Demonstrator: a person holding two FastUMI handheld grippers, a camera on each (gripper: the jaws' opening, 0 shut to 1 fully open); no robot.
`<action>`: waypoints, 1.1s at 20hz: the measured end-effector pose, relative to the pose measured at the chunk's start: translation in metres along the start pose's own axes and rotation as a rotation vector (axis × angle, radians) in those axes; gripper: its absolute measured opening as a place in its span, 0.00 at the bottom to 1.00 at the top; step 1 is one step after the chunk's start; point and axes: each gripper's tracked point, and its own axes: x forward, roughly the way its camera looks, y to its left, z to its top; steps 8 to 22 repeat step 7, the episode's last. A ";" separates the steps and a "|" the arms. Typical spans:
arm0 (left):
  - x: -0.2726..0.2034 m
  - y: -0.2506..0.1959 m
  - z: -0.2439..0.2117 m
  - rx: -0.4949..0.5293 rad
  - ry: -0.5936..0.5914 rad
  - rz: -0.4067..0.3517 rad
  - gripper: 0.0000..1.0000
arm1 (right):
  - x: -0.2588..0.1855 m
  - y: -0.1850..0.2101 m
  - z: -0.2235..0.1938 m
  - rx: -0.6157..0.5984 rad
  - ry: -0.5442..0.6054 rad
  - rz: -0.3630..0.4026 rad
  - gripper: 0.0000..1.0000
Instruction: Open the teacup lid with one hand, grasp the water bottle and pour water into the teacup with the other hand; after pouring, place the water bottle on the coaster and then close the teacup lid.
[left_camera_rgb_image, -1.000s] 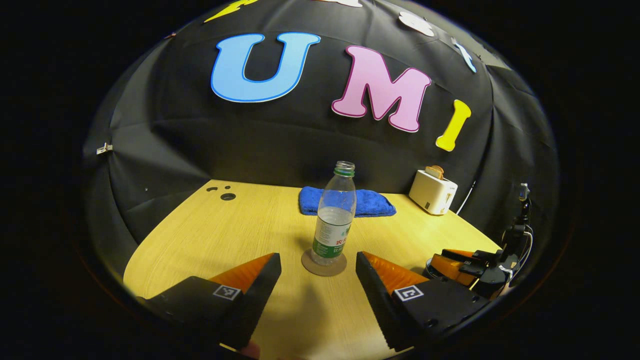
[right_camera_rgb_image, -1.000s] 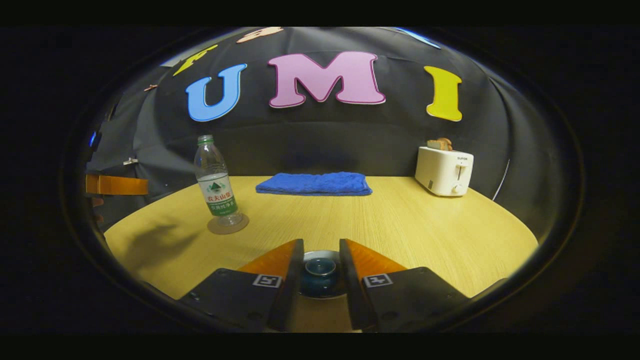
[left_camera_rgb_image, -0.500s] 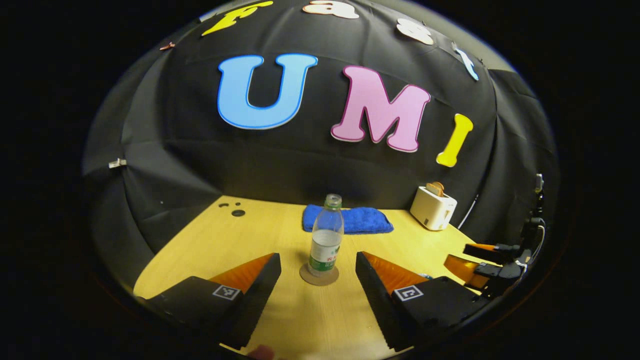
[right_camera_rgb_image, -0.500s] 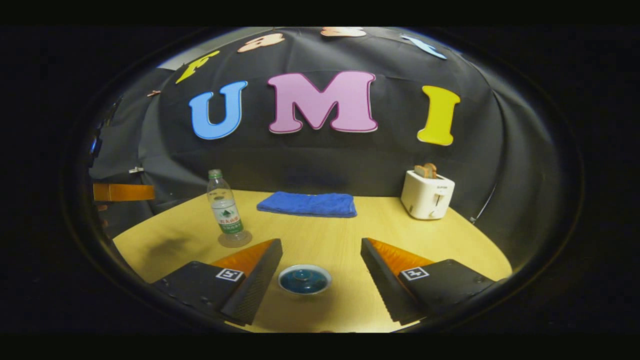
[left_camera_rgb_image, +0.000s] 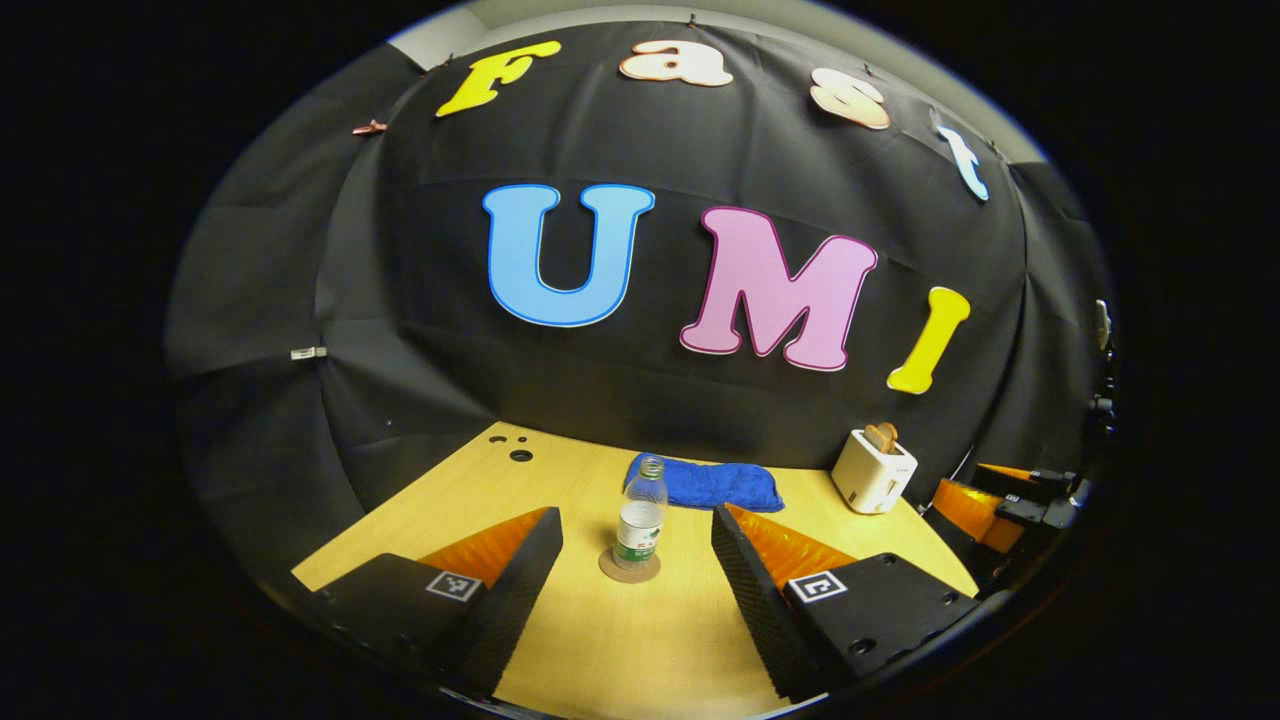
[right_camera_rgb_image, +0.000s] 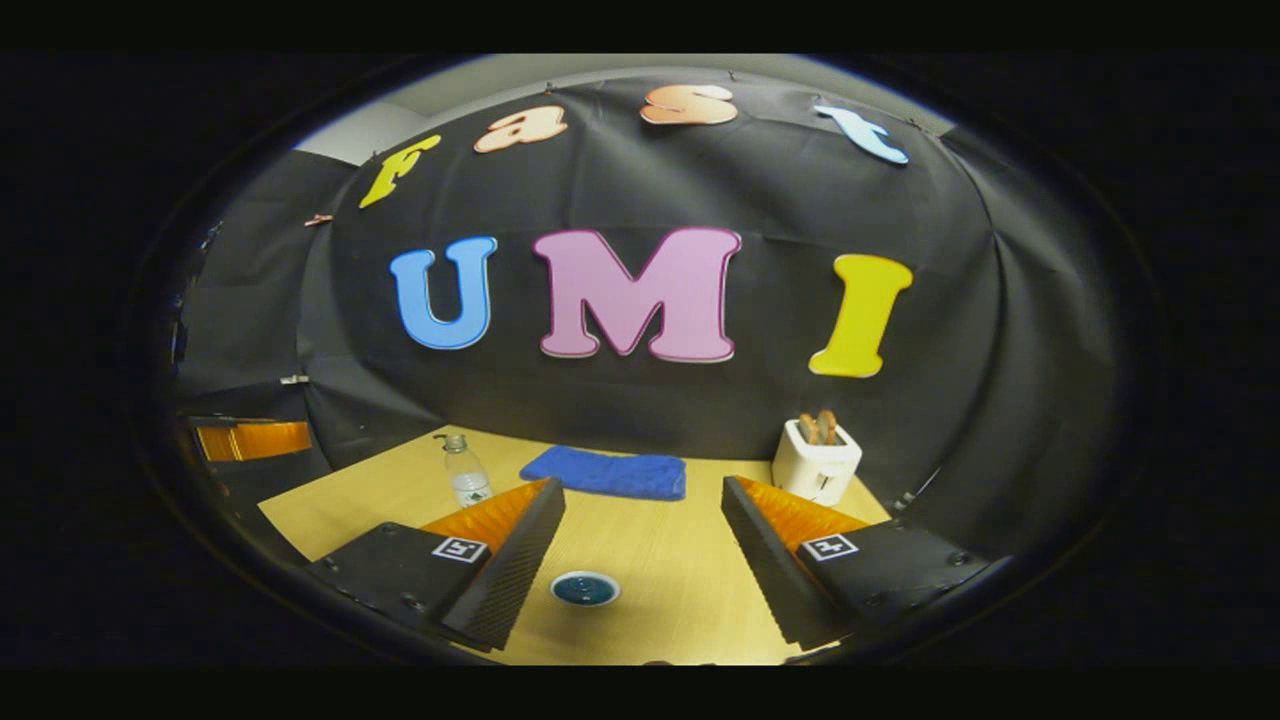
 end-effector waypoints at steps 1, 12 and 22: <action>-0.005 -0.005 -0.003 -0.008 0.000 -0.003 0.95 | -0.001 -0.008 -0.001 0.004 -0.018 -0.010 0.98; -0.009 -0.006 -0.009 0.016 0.003 0.015 0.95 | -0.005 0.005 0.000 0.046 0.000 -0.027 0.98; -0.009 -0.006 -0.009 0.016 0.003 0.015 0.95 | -0.005 0.005 0.000 0.046 0.000 -0.027 0.98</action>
